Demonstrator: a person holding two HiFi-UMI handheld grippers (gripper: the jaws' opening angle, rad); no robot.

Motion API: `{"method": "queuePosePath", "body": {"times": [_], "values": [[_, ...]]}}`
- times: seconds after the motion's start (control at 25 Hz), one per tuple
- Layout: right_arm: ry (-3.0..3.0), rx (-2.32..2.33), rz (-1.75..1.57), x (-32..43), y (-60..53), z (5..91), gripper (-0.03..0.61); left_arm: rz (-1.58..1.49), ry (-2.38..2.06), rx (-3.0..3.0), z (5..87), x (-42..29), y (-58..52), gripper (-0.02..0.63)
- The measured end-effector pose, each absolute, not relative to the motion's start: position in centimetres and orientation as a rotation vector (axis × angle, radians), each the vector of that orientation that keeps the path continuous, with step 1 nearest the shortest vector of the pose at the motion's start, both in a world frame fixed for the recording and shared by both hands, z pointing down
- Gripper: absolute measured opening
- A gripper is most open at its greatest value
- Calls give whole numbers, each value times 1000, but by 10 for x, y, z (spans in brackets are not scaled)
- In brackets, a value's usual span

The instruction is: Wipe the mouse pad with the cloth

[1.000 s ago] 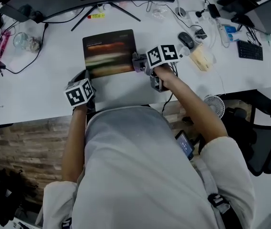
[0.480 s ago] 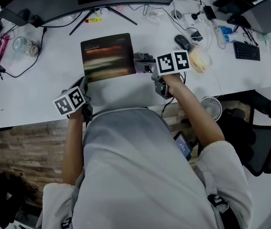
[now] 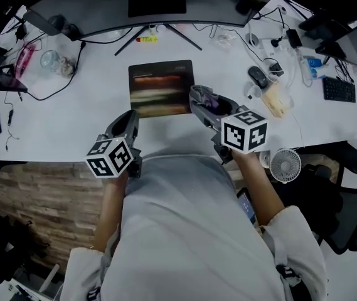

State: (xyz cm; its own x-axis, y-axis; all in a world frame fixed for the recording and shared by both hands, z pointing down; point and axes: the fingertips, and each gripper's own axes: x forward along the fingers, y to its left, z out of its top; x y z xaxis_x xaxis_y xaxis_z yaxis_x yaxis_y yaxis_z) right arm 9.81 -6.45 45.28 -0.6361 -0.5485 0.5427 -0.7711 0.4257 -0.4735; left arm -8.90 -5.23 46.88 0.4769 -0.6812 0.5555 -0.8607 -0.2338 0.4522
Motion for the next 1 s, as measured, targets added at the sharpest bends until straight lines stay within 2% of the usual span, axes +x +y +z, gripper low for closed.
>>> {"method": "queuePosePath", "body": {"times": [0.4, 1.0], "values": [[-2614, 1209, 757, 101, -50, 375, 203, 177, -1393, 2309, 368, -70, -52, 0], [-2667, 1169, 605, 100, -50, 344, 189, 176, -1480, 2411, 340, -70, -49, 0]]}}
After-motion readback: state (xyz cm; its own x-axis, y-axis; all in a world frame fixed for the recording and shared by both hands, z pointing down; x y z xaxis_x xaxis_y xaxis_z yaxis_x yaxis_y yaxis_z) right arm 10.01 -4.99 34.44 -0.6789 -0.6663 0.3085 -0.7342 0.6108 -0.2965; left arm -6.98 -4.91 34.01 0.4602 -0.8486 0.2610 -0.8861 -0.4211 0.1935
